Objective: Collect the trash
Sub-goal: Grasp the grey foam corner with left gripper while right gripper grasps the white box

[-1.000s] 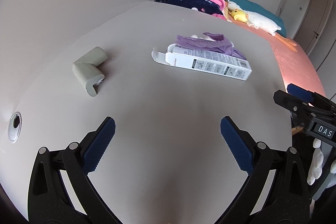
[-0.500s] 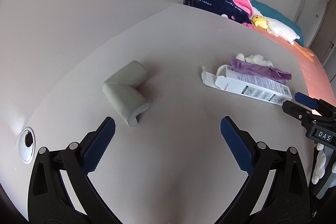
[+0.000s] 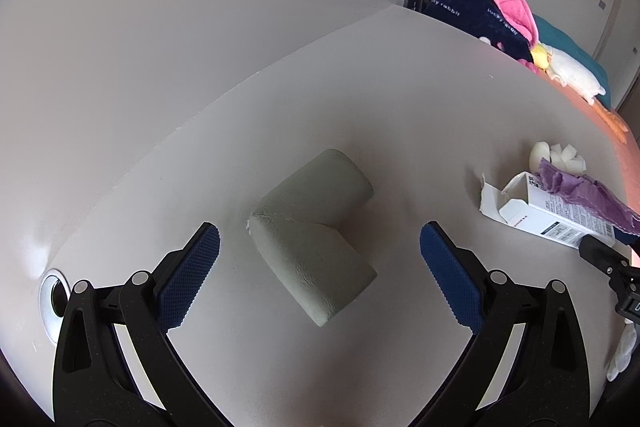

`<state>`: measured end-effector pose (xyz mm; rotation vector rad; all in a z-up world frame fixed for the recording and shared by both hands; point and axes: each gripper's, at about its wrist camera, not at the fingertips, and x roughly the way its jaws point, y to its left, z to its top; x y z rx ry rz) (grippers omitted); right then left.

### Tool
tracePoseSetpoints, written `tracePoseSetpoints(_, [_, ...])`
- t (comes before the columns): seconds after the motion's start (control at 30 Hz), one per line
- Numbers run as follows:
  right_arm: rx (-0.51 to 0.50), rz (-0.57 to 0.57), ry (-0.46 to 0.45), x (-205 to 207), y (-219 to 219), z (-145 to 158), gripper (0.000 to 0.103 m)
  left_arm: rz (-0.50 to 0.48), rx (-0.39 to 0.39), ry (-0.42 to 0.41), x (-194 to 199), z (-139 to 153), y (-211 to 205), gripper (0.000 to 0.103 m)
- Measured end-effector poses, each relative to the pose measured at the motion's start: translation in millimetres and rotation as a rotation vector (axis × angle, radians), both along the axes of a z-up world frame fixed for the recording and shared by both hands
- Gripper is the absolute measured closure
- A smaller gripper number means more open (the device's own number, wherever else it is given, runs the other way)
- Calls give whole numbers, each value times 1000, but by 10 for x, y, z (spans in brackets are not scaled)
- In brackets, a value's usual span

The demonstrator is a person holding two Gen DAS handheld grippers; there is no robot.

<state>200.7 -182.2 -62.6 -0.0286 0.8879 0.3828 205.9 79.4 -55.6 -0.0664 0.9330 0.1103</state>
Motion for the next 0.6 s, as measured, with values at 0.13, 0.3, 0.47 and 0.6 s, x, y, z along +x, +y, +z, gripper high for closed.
tracePoseSetpoints(0.13, [-24,20,-13,-16,68,-10,34,6,25,-15,23,-21,26,7])
tracePoseSetpoints(0.3, [-56,50,-32,-65,140,-13,54,11,11,7,74,-78,95,19])
tracePoseSetpoints(0.47, [-43,84,-32,-204,166,-6,65,20,10,-10,5,-54,156,38])
tracePoseSetpoints(0.6, [12,89,-5,-290,146,8,69,29,-4,-18,-57,-29,166,53])
